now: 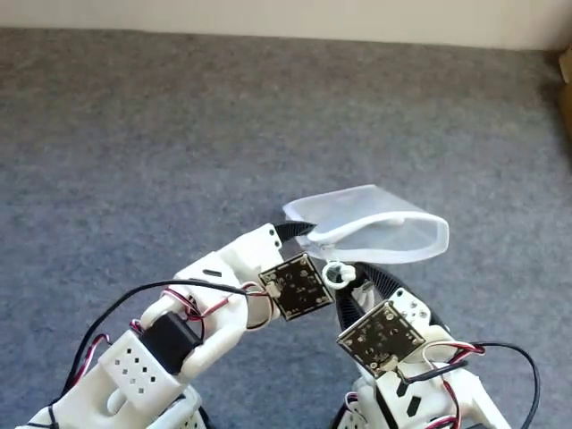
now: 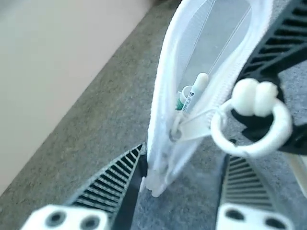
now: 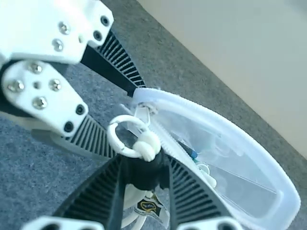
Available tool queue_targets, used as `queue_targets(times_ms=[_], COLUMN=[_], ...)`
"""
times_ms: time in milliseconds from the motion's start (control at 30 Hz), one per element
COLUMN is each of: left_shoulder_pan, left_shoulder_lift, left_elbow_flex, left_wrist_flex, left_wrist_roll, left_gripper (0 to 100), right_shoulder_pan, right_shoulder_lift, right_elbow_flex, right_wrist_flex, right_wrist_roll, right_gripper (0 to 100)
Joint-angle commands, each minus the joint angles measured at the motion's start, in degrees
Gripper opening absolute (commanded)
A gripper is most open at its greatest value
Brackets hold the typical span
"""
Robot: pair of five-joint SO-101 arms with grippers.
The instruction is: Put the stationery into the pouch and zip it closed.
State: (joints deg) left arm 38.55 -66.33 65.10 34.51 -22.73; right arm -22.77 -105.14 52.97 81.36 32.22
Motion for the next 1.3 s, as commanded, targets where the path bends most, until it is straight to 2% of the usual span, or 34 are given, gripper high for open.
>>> queue_targets(times_ms=[0, 233, 367, 533, 700, 900, 1133, 1267], left_shoulder_pan=[0.9, 1.0, 0.9, 1.0, 0.9, 0.7, -3.8, -4.4], left_shoulder_lift=[-1.1, -1.1, -1.1, -1.2, -1.2, -1.2, -1.2, -1.2], left_elbow_flex=[0.7, 4.7, 8.6, 9.7, 9.7, 9.7, 9.9, 10.5], left_wrist_flex=[-4.3, -9.9, -15.8, -17.8, -17.7, -17.5, -17.5, -17.5], left_wrist_roll=[-0.2, -0.1, -0.2, -0.2, -0.2, -0.1, -0.1, -0.3], left_gripper=[22, 21, 12, 0, 1, 1, 1, 1], right_shoulder_pan=[0.0, 0.0, 0.0, 0.0, 0.3, 0.4, 0.4, 1.4], right_shoulder_lift=[0.0, 0.0, 0.0, 0.0, 0.2, 0.0, 0.0, 0.1], right_elbow_flex=[-3.3, -3.3, -3.5, -3.6, -3.2, -3.7, -3.3, -3.3], right_wrist_flex=[0.0, 0.0, -0.1, -0.2, -2.0, -2.4, -5.5, -7.9], right_wrist_roll=[0.6, 0.6, 0.4, 0.2, 0.0, -4.4, -7.3, -12.6], right_gripper=[0.5, 0.5, 0.5, 0.5, 0.5, 0.5, 0.5, 0.5])
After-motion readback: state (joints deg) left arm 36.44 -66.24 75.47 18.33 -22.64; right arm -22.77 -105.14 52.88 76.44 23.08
